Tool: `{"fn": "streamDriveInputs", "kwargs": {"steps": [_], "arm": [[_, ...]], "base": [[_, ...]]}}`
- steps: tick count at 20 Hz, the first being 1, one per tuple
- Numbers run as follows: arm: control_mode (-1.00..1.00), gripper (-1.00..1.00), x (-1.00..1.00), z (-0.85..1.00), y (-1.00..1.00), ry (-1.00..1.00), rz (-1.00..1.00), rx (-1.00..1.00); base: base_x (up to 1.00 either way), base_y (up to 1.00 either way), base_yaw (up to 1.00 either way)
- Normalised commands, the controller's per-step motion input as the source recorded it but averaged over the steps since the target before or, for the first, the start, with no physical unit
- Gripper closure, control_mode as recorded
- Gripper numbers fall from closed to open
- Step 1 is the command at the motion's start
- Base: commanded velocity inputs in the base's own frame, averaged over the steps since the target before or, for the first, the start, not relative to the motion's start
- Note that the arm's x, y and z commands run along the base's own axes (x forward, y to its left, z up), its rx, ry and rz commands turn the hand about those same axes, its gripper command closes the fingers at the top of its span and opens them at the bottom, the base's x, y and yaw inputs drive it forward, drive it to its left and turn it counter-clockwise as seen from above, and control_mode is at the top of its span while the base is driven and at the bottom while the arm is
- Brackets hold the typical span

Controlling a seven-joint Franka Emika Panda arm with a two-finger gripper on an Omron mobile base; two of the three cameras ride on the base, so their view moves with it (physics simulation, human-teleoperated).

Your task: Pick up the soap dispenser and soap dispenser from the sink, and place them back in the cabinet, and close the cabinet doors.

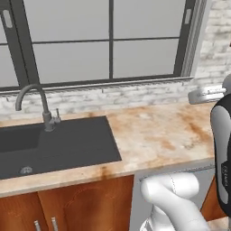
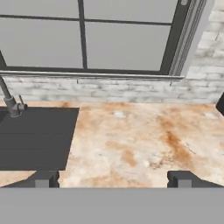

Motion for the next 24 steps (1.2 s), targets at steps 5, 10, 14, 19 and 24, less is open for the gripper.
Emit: {"fn": "streamDriveInputs", "kwargs": {"steps": [5, 10, 14, 19, 24], "arm": [[1.0, -1.0, 0.0, 0.0, 0.0, 0.0, 0.0, 0.0], [1.0, -1.0, 0.0, 0.0, 0.0, 0.0, 0.0, 0.0], [1.0, -1.0, 0.0, 0.0, 0.0, 0.0, 0.0, 0.0], [1.0, -1.0, 0.0, 0.0, 0.0, 0.0, 0.0, 0.0], [1.0, -1.0, 0.0, 0.0, 0.0, 0.0, 0.0, 0.0]], "base": [[0.0, 1.0, 0.0], [0.0, 0.99, 0.0], [0.0, 0.87, 0.0], [0.0, 0.58, 0.01], [0.03, 0.25, 0.21]]}}
